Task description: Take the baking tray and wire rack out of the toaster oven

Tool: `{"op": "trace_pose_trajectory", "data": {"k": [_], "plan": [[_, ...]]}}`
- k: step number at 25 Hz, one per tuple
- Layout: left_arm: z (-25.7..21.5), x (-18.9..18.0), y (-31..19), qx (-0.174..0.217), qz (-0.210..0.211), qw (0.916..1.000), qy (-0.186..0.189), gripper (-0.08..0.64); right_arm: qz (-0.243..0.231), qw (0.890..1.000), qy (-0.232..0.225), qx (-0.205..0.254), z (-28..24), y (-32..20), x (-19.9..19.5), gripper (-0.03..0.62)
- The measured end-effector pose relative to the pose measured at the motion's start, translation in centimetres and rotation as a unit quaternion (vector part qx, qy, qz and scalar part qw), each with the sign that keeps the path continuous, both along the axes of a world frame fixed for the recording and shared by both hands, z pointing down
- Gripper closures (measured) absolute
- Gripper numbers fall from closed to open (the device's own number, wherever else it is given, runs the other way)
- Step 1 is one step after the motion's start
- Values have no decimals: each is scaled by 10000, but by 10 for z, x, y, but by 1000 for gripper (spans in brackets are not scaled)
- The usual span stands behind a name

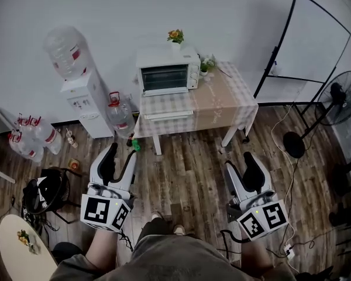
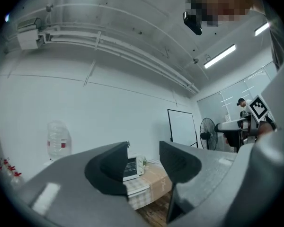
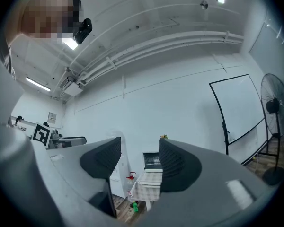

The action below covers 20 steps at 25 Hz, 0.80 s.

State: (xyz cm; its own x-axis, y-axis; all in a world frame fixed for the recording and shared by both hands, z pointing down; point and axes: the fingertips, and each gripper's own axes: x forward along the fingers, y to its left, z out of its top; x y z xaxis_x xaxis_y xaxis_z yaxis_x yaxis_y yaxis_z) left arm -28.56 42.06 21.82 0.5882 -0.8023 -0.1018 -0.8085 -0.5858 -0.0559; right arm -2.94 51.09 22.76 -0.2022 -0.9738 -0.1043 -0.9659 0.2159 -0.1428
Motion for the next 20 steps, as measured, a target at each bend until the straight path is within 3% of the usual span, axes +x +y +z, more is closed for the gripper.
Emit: {"op": "trace_pose_trajectory", "data": {"k": [4,11,20], "plan": [[8,2,-15,-5,-171,9997,-156,354,-85,9999,19,-70,6,-15,8,316],[19,13,-47,-142,-103,9997,-197,354,-222,9997,-16,-108,13,-54,9,314],[36,27,-133,-276,29,9993,-247,354,-301,9984,-304,-380,33,-142,16,314]]}}
